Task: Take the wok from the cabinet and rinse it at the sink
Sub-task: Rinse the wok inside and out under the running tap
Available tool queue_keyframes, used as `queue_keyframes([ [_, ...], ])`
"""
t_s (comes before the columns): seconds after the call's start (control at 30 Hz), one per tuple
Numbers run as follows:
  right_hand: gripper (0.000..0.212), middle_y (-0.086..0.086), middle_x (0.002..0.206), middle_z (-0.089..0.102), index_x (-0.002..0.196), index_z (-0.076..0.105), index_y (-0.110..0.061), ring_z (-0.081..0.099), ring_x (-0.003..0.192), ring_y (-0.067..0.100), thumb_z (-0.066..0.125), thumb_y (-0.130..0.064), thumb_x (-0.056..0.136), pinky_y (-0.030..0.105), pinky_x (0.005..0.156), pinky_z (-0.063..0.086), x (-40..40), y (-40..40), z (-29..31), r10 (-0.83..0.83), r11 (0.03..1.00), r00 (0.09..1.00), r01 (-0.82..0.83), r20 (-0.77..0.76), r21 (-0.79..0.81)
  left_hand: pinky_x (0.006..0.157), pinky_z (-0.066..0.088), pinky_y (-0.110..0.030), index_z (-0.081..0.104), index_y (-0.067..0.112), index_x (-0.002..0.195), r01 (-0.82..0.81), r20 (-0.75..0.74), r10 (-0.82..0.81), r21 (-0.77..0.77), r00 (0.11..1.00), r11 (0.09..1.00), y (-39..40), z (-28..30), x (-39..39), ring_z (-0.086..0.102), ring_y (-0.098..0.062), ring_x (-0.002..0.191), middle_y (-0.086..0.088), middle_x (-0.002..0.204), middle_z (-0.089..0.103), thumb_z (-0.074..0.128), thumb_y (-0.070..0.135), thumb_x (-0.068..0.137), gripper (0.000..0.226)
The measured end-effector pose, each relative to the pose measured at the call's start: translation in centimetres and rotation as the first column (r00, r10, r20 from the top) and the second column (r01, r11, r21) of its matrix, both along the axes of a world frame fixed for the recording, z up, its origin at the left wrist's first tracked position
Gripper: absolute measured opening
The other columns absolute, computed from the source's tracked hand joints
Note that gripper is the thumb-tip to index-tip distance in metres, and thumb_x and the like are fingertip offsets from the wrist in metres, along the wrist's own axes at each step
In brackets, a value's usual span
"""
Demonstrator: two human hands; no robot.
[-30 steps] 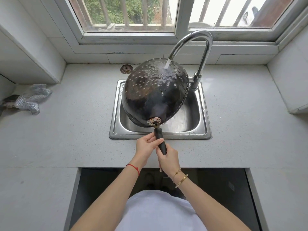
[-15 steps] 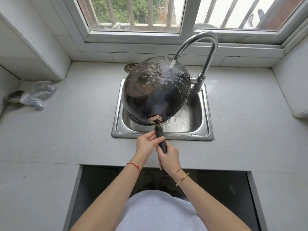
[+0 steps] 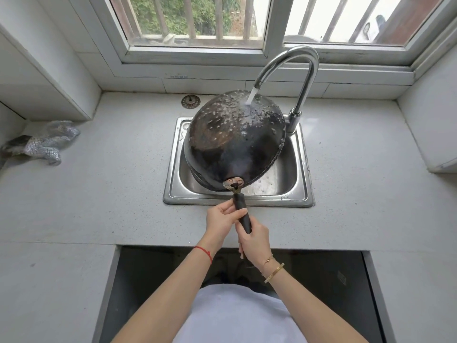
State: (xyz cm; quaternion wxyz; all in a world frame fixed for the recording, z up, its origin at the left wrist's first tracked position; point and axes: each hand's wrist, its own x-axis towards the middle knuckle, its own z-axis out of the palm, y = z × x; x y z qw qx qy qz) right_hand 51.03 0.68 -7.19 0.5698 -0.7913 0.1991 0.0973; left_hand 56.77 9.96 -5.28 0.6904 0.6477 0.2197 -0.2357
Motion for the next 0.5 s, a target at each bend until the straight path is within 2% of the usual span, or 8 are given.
queue_keyframes([
  [0.2, 0.018, 0.008, 0.07, 0.062, 0.108, 0.059, -0.014, 0.057, 0.042, 0.008, 0.056, -0.029, 0.099, 0.02, 0.043, 0.051, 0.4, -0.1, 0.0, -0.023, 1.0, 1.0, 0.023, -0.002, -0.01, 0.099, 0.052, -0.036, 0.066, 0.012, 0.124, 0.022, 0.011, -0.022, 0.0, 1.0, 1.0, -0.3, 0.1, 0.5, 0.067, -0.01, 0.104, 0.012, 0.099, 0.072, 0.076, 0.006, 0.082, 0.044],
  [0.3, 0.018, 0.008, 0.069, 0.062, 0.107, 0.06, -0.014, 0.057, 0.041, 0.008, 0.056, -0.029, 0.099, 0.019, 0.042, 0.051, 0.5, -0.2, -0.1, -0.027, 0.999, 1.0, 0.027, -0.003, -0.024, 0.099, 0.053, -0.036, 0.065, 0.012, 0.125, 0.028, 0.012, -0.028, -0.001, 1.0, 1.0, -0.5, 0.1, 0.7, 0.067, -0.013, 0.108, 0.011, 0.101, 0.072, 0.076, 0.006, 0.082, 0.045],
  [0.43, 0.015, 0.011, 0.068, 0.063, 0.103, 0.059, -0.014, 0.058, 0.04, 0.014, 0.055, -0.028, 0.1, 0.027, 0.041, 0.053, 0.8, -0.6, -0.4, -0.024, 0.999, 1.0, 0.024, 0.006, -0.027, 0.086, 0.055, -0.024, 0.065, 0.009, 0.125, 0.02, 0.001, -0.02, -0.038, 1.0, 0.999, -0.5, 0.1, 1.0, 0.068, -0.013, 0.106, 0.006, 0.102, 0.072, 0.075, 0.002, 0.081, 0.045],
  [0.5, 0.015, 0.011, 0.07, 0.064, 0.104, 0.059, -0.015, 0.059, 0.042, 0.014, 0.055, -0.028, 0.1, 0.026, 0.042, 0.054, 0.9, -0.6, -0.5, -0.022, 0.999, 1.0, 0.023, 0.005, -0.037, 0.084, 0.054, -0.021, 0.065, 0.009, 0.124, 0.022, -0.001, -0.022, -0.037, 1.0, 0.999, -0.5, 0.1, 1.1, 0.067, -0.012, 0.105, 0.006, 0.101, 0.072, 0.075, 0.002, 0.082, 0.044],
])
